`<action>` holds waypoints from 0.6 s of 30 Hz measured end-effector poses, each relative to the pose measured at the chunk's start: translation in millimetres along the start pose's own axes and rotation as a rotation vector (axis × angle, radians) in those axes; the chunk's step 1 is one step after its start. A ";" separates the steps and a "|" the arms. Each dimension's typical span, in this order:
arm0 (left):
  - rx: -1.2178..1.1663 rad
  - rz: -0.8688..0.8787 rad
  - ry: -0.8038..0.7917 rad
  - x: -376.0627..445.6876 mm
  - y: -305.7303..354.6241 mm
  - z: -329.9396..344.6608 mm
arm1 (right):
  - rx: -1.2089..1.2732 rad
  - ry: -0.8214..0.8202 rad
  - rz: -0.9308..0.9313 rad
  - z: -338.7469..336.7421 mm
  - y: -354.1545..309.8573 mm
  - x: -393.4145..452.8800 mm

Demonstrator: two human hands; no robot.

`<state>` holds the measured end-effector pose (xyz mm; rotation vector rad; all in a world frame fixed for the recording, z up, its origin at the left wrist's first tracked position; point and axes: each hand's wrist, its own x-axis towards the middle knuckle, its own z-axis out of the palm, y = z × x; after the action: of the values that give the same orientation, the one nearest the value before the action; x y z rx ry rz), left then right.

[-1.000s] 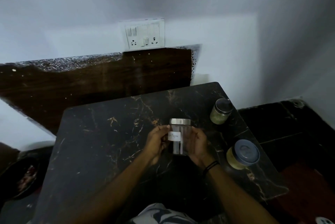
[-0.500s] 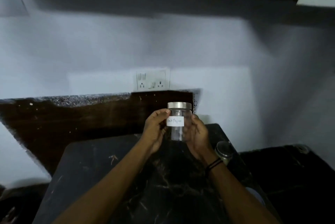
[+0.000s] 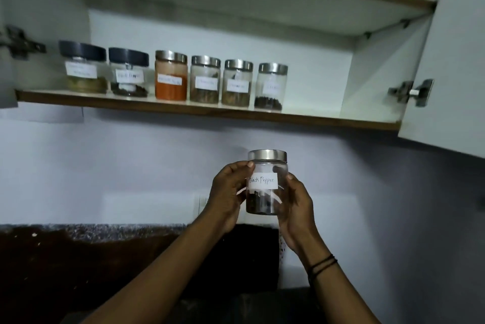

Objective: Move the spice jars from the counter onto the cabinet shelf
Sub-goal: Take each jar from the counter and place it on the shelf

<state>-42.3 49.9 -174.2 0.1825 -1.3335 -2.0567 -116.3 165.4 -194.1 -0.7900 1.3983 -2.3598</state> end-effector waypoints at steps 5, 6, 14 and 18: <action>0.062 0.083 -0.022 13.6 29.6 18.3 | -0.098 0.035 -0.139 10.2 -28.6 19.9; 0.085 0.111 -0.013 15.1 32.7 20.8 | -0.109 0.049 -0.170 10.3 -32.4 22.2; 0.364 0.434 0.090 23.7 56.8 57.1 | -0.182 0.189 -0.402 15.0 -68.7 42.7; 0.366 0.517 0.088 38.5 76.5 88.8 | -0.271 0.258 -0.547 19.6 -103.7 62.6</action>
<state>-77.0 74.9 -58.5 0.0743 -1.5055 -1.3582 -152.2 170.8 -76.9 -1.0859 1.8272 -2.7909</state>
